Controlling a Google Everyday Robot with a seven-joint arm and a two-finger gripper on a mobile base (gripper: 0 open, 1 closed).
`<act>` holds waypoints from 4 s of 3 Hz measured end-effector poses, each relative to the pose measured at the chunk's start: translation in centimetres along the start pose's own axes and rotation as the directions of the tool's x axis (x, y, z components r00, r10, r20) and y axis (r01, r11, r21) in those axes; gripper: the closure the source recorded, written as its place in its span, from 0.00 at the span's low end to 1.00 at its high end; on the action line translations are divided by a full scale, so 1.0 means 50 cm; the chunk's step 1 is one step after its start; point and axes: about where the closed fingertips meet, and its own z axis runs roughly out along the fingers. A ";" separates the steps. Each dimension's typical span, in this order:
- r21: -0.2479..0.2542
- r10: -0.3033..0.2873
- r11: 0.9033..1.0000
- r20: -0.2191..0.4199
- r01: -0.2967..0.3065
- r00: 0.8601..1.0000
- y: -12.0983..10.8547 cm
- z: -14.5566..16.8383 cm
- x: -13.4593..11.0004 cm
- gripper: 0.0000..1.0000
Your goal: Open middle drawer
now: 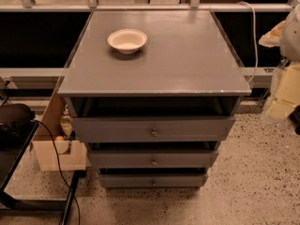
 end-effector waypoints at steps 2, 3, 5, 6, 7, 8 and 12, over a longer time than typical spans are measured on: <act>0.009 0.046 0.999 0.029 -0.046 0.999 0.004 0.053 0.011 0.00; -0.011 0.065 0.998 0.063 -0.065 0.996 0.026 0.118 0.023 0.00; -0.105 0.116 0.990 0.176 -0.099 0.977 0.123 0.351 0.072 0.00; -0.113 0.117 0.989 0.175 -0.098 0.978 0.130 0.362 0.076 0.00; -0.161 0.190 0.974 0.190 -0.160 0.963 0.200 0.473 0.123 0.00; -0.199 0.244 0.959 0.226 -0.200 0.943 0.270 0.578 0.157 0.00; -0.268 0.264 0.948 0.362 -0.172 0.894 0.341 0.782 0.172 0.00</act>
Offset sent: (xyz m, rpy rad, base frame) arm 0.0104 -0.0037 -0.0531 0.0753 -0.0057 -0.0662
